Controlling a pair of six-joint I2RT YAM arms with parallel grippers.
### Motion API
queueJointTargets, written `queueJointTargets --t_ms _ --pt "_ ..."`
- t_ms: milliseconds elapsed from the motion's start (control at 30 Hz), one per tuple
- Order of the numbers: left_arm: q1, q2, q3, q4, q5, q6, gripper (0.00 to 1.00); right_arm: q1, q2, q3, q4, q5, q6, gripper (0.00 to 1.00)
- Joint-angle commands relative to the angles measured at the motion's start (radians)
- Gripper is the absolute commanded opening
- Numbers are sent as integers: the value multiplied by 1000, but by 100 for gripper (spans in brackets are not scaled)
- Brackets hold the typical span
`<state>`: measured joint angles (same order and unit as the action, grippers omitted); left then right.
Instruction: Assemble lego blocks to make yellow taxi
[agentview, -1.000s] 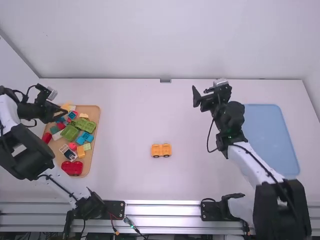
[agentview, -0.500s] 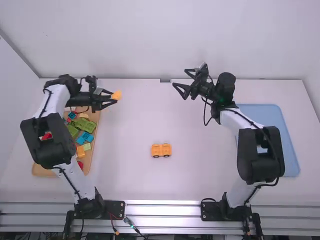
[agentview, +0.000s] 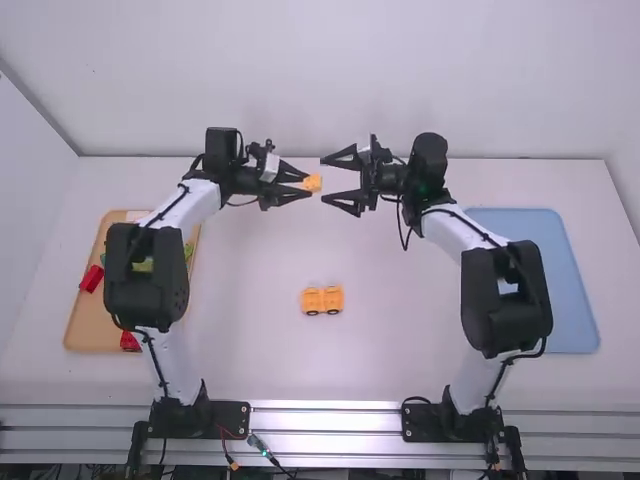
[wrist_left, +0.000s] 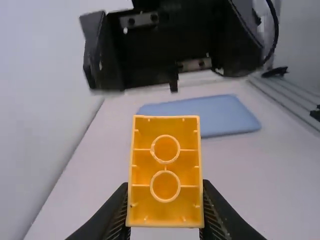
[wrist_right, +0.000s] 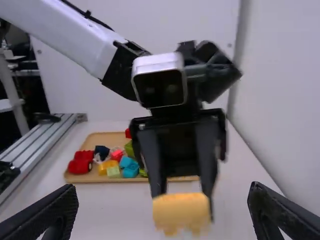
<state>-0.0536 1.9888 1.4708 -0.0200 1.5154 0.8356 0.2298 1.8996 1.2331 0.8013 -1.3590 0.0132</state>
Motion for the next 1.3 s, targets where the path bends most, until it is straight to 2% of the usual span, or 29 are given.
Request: queueJointTargets --t_ms 0,67,133,367,633,700,800,1000,1133,1267 --pt "-13 10 -2 108 53 -332 2 0 12 26 4 -23 -14 90" --pt "-10 10 -2 278 53 -515 2 -10 12 26 11 -24 -14 91" --pt "-4 10 -2 369 52 -606 2 -20 12 26 42 -25 10 92" --pt "-25 10 -2 591 52 -791 2 -55 12 26 288 40 238 91" --pt "-53 10 -3 909 2 -1041 2 -46 12 26 305 130 262 84" --pt "-51 10 -6 1006 2 -1120 2 -47 12 26 359 133 332 82" --pt "-56 10 -11 1035 3 -1144 2 -47 12 26 433 126 396 77" --pt "-57 10 -53 1051 -40 -1136 2 -46 12 26 448 122 410 64" --pt "-57 10 -70 1133 -39 -1182 2 -46 12 26 448 126 436 60" --pt "-58 10 -73 1203 -39 -1233 2 -31 12 26 430 126 430 61"
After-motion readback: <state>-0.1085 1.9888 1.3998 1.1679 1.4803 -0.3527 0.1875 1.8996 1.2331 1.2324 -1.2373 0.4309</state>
